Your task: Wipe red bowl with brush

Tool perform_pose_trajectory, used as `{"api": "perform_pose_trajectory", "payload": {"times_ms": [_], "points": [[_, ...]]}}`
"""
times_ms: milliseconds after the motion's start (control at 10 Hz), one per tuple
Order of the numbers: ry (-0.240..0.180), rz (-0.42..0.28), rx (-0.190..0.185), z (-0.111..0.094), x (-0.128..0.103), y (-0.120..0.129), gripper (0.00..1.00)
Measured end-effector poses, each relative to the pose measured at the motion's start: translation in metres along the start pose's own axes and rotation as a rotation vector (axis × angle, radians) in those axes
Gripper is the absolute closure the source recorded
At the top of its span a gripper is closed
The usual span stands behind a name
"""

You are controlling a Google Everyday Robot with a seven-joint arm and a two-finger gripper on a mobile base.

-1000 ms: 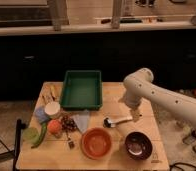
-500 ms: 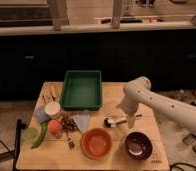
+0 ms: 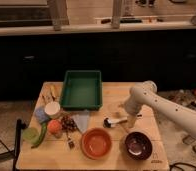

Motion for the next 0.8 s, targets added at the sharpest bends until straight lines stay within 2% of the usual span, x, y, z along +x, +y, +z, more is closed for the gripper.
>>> {"api": "perform_pose_trajectory", "payload": {"times_ms": [300,600,800], "points": [[-0.023,0.024,0.0,0.026,0.01,-0.007,0.49],[-0.02,0.028,-0.003,0.021,0.014,-0.004,0.8],[-0.017,0.029,-0.008,0.019,0.017,-0.001,0.96]]}}
